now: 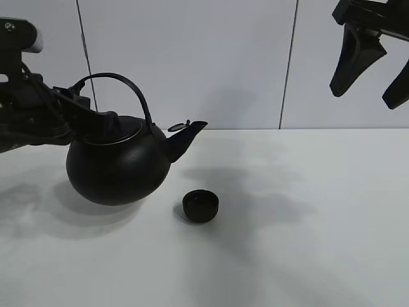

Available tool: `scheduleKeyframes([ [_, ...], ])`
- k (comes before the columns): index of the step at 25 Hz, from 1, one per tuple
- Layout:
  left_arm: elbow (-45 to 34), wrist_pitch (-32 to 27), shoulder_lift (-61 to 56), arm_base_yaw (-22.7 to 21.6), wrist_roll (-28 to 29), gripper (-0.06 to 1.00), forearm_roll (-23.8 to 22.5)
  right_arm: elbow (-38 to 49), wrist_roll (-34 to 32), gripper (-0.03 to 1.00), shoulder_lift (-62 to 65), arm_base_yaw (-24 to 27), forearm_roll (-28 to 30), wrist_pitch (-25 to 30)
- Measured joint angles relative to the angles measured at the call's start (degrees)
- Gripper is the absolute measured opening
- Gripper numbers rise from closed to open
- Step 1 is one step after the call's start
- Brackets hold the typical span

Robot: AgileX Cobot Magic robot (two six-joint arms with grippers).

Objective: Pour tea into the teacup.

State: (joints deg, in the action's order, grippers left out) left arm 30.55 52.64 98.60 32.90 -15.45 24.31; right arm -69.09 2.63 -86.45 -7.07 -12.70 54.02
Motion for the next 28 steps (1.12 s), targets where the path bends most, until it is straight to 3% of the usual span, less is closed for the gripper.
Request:
scheduleKeyframes([
  [11, -7.7, 5.0, 0.0, 0.0, 2.1, 0.11, -1.0, 0.0, 0.0, 0.49, 0.0, 0.0, 0.0, 0.0],
  [28, -7.7, 7.1, 4.7, -0.1, 2.9, 0.11, -1.5, 0.0, 0.0, 0.49, 0.0, 0.0, 0.0, 0.0],
])
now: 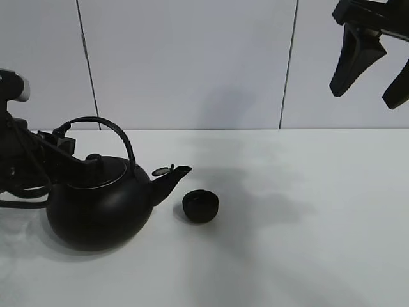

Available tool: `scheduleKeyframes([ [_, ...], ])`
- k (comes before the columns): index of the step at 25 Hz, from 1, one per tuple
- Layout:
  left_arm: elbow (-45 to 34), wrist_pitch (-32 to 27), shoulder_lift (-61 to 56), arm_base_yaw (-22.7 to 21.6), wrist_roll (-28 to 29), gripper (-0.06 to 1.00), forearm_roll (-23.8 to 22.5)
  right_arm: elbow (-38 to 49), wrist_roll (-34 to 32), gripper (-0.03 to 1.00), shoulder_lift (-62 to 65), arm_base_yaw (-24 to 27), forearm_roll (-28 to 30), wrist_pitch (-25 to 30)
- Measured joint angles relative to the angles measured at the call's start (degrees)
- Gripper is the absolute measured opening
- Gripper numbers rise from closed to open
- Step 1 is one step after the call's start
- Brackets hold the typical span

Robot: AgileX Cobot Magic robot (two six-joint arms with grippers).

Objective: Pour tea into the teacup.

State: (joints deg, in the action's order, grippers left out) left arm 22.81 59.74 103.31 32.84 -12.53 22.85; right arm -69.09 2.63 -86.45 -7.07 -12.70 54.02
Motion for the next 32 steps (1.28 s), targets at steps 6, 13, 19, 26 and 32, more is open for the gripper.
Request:
scheduleKeyframes([
  [6, 0.0, 0.0, 0.0, 0.0, 0.0, 0.11, 0.0, 0.0, 0.0, 0.49, 0.0, 0.0, 0.0, -0.1],
  [13, 0.1, 2.4, -0.1, -0.1, 0.8, 0.25, -0.3, 0.0, 0.0, 0.49, 0.0, 0.0, 0.0, -0.4],
  [19, -0.5, 4.0, -0.1, 0.0, 1.0, 0.31, -0.4, 0.0, 0.0, 0.49, 0.0, 0.0, 0.0, -1.0],
  [26, -2.9, 5.3, -0.4, 0.0, 2.0, 0.35, -1.8, 0.0, 0.0, 0.49, 0.0, 0.0, 0.0, -1.1],
  [32, -4.5, 5.5, -0.7, -0.1, 5.6, 0.4, -3.9, 0.0, 0.0, 0.49, 0.0, 0.0, 0.0, -1.1],
])
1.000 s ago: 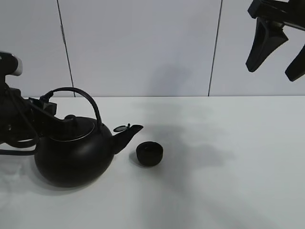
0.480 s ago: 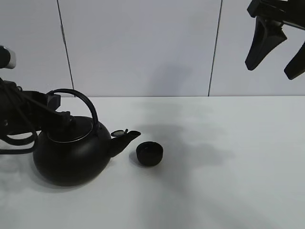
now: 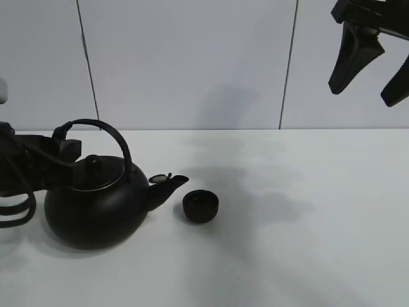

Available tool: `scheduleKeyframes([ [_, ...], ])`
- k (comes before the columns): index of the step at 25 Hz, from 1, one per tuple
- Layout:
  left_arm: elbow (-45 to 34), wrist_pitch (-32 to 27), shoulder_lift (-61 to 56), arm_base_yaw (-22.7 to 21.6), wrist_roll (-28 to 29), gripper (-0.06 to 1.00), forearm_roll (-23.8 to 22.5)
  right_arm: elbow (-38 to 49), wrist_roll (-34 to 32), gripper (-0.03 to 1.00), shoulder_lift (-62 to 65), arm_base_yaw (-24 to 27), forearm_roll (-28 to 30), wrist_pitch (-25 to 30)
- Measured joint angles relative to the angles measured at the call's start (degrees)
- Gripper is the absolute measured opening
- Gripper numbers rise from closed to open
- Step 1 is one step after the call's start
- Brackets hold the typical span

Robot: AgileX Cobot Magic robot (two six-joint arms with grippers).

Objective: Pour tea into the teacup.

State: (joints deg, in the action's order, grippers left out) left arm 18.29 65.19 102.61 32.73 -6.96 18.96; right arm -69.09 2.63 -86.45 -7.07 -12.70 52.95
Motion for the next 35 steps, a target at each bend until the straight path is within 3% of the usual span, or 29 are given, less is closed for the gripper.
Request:
scheduleKeyframes([
  [6, -3.5, 0.0, -1.3, 0.0, 3.5, 0.4, -2.1, 0.0, 0.0, 0.49, 0.0, 0.0, 0.0, -0.3],
  [18, -7.5, -2.1, -21.7, 0.0, 4.4, 0.4, -4.0, 0.1, 0.0, 0.49, 0.0, 0.0, -0.1, -1.5],
  [20, -5.1, -9.3, -25.3, 0.0, 5.3, 0.4, -3.9, 0.1, 0.0, 0.49, 0.0, 0.0, -0.2, -1.5],
  [22, -1.0, -21.3, -28.6, 0.0, 5.6, 0.4, -3.9, 0.1, 0.0, 0.49, 0.0, 0.0, -0.2, -1.5],
  [30, 26.6, -67.3, -30.2, 0.0, 6.3, 0.41, -4.0, 0.1, 0.0, 0.49, 0.0, 0.0, -0.2, -1.5],
  [35, 42.9, -88.1, -23.8, 0.0, 8.4, 0.47, -4.3, 0.1, 0.0, 0.49, 0.0, 0.0, -0.2, -1.5],
])
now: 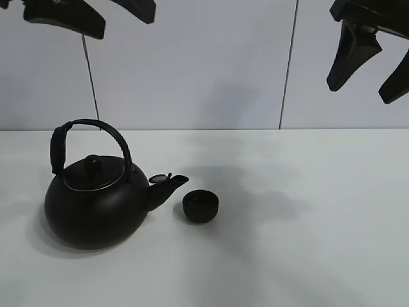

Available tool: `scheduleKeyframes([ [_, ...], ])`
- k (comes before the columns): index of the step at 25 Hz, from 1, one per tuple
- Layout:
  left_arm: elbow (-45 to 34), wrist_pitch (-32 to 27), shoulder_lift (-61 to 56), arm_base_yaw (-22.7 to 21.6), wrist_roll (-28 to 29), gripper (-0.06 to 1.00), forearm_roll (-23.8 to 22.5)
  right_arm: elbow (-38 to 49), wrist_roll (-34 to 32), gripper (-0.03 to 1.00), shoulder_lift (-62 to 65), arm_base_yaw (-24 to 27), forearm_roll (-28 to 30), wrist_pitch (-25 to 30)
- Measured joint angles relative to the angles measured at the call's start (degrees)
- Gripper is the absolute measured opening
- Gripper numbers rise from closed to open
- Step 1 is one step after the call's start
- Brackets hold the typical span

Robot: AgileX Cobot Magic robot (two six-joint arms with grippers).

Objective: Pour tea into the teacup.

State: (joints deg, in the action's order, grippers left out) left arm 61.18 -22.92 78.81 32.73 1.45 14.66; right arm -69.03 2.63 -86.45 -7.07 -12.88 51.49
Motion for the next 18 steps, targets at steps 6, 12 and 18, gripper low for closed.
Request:
scheduleKeyframes([
  [6, 10.4, -10.6, 10.4, 0.0, 6.8, 0.54, -0.2, 0.0, 0.0, 0.49, 0.0, 0.0, 0.0, 1.4],
  [12, 16.7, -17.9, 16.5, -0.3, 12.1, 0.54, -0.2, 0.0, 0.0, 0.49, 0.0, 0.0, 0.0, 3.5],
  [18, 17.6, -22.2, 16.8, -4.0, 13.0, 0.54, 1.8, 0.0, 0.0, 0.49, 0.0, 0.0, -0.1, 4.2],
])
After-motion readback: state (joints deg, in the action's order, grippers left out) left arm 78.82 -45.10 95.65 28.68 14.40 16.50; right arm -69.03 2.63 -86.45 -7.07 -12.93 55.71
